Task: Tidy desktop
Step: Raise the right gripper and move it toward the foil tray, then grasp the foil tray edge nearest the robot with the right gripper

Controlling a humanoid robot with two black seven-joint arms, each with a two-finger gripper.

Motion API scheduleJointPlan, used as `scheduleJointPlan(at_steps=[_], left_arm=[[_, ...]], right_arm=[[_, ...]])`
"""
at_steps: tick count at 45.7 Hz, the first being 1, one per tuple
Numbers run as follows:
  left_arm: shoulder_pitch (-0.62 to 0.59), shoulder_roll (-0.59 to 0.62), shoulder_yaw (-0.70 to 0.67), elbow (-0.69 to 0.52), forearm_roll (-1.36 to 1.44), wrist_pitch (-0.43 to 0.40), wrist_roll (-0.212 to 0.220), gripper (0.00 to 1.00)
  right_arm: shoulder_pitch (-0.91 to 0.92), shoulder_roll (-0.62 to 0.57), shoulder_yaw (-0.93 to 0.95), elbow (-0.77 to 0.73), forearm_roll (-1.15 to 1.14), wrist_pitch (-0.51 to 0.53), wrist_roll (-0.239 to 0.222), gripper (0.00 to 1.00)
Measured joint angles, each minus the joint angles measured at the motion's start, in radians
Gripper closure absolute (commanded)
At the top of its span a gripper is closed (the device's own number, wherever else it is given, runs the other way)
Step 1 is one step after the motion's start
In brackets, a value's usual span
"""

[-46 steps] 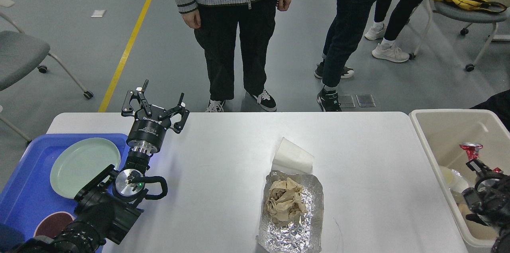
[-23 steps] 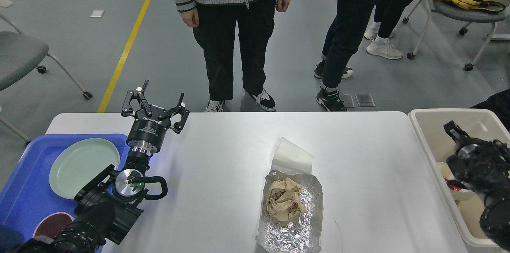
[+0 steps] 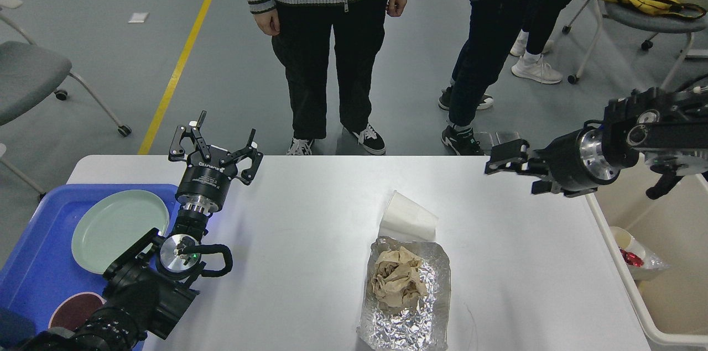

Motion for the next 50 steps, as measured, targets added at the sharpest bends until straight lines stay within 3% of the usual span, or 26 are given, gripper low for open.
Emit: scheduleJointPlan(at_steps=[6, 12, 16, 25, 35, 43, 50], left_arm=[[0.000, 0.000, 0.000, 0.000, 0.000, 0.000, 0.000, 0.04], [0.000, 0.000, 0.000, 0.000, 0.000, 0.000, 0.000, 0.04], [0.000, 0.000, 0.000, 0.000, 0.000, 0.000, 0.000, 0.04], [0.000, 0.000, 0.000, 0.000, 0.000, 0.000, 0.000, 0.04], [0.001, 0.000, 0.000, 0.000, 0.000, 0.000, 0.000, 0.04], [0.001, 0.000, 0.000, 0.000, 0.000, 0.000, 0.000, 0.04], [0.001, 0.000, 0.000, 0.000, 0.000, 0.000, 0.000, 0.04]], right_arm=[[0.149, -0.009, -0.028, 0.217, -0.027, 0.069, -0.001, 0.00], [0.198, -0.011, -0.069, 0.256, -0.028, 0.156, -0.002, 0.00], [0.165, -0.007, -0.095, 0.248, -0.029, 0.158, -0.009, 0.00], [-0.032, -0.022, -0.090, 0.195, -0.011, -0.010, -0.016, 0.00], [-0.264, -0.014, 0.041, 0.155, 0.112, -0.108, -0.015, 0.00], [-0.470, 0.074, 0.187, 0.013, 0.216, -0.172, -0.014, 0.00], [-0.562, 0.135, 0.214, -0.023, 0.217, -0.218, -0.010, 0.00]])
